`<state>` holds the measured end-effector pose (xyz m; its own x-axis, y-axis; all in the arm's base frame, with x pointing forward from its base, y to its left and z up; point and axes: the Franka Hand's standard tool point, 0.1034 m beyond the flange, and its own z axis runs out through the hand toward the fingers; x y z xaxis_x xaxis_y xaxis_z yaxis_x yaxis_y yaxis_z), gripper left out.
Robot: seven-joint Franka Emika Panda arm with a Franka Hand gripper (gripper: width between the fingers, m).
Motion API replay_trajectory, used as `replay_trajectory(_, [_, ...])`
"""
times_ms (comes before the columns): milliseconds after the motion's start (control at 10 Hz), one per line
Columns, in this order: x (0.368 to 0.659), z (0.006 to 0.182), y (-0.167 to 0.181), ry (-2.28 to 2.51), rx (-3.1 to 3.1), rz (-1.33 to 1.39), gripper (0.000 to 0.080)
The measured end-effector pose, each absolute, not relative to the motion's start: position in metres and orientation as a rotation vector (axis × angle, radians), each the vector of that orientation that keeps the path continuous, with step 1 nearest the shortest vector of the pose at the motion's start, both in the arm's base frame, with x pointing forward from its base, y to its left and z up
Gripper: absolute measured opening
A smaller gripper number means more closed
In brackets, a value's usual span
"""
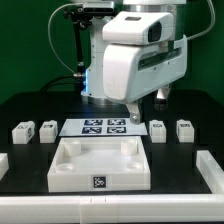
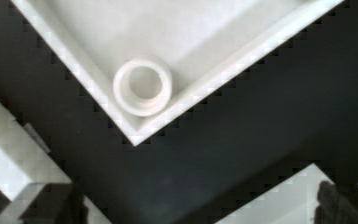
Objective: Assemble one leg
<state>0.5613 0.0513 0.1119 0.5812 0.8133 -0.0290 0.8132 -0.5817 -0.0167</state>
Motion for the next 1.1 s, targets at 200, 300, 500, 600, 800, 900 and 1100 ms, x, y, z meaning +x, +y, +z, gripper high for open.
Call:
replay_trajectory(200, [0.561, 0.112, 0.051, -1.436, -2.792, 0.053, 0.0650])
replay_trajectory(300, [0.561, 0.112, 0.051, -1.436, -2.792, 0.053, 0.0650])
replay_trajectory(500, [0.561, 0.112, 0.051, -1.436, -2.792, 0.053, 0.0650])
replay_trajectory(600, [0.561, 0.112, 0.051, -1.436, -2.792, 0.053, 0.0650])
replay_trajectory(800, [0.561, 0.112, 0.051, -1.436, -2.792, 0.053, 0.0650])
replay_trajectory(900, [0.561, 0.112, 0.050, -1.445, -2.787, 0.053, 0.0650])
replay_trajectory(1100, [0.538, 0.105, 0.036, -1.522, -2.751, 0.035, 0.0650])
